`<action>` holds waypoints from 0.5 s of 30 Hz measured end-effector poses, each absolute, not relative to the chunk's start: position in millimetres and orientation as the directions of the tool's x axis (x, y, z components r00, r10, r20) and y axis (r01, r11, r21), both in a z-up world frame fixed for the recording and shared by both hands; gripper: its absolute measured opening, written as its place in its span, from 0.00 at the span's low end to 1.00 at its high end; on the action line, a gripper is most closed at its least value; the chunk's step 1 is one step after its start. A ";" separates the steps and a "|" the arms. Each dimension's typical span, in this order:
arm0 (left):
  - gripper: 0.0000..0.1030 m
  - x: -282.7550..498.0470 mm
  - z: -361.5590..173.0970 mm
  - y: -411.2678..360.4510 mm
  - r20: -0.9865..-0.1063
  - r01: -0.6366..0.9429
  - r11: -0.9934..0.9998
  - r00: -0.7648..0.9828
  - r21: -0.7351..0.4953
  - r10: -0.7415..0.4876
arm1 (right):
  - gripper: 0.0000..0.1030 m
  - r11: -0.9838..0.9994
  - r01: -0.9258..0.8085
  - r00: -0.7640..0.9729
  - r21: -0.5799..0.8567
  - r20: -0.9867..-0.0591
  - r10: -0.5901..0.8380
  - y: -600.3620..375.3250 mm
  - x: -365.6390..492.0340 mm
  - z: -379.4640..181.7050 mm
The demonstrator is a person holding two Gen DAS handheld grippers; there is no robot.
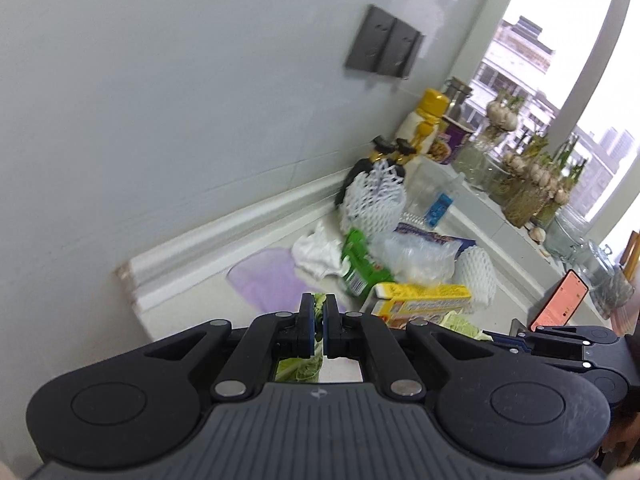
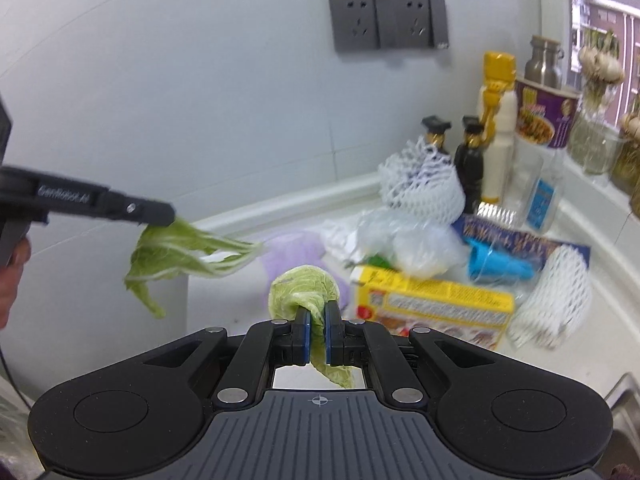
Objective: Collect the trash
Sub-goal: 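Lift both cabbage leaves and carry them toward the white bin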
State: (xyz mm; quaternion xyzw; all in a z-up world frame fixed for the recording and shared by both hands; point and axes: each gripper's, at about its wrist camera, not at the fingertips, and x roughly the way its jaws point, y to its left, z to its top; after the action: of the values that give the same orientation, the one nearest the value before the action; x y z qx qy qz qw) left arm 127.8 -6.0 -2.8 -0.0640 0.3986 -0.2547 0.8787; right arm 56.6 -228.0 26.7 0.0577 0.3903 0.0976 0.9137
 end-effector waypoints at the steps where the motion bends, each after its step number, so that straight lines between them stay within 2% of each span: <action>1: 0.03 124.0 -5.9 0.4 -0.671 0.379 0.867 0.555 -0.323 -0.492 | 0.04 0.973 -0.138 0.669 0.183 -0.707 0.228 -223.8 56.5 24.7; 5: 0.03 110.2 -19.2 23.4 -0.681 0.305 0.882 0.561 -0.358 -0.471 | 0.04 0.967 -0.160 0.638 0.197 -0.727 0.253 -205.9 58.0 16.7; 15: 0.03 85.2 -42.5 66.0 -0.711 0.183 0.915 0.582 -0.359 -0.395 | 0.04 0.938 -0.269 0.544 0.220 -0.768 0.336 -136.9 60.9 -4.0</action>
State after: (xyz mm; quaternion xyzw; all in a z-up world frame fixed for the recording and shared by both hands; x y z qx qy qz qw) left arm 85.2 66.0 -42.5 -0.1243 0.4268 -0.1639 0.8806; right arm 60.9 -136.9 -4.0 0.0379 0.4450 0.1724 0.8779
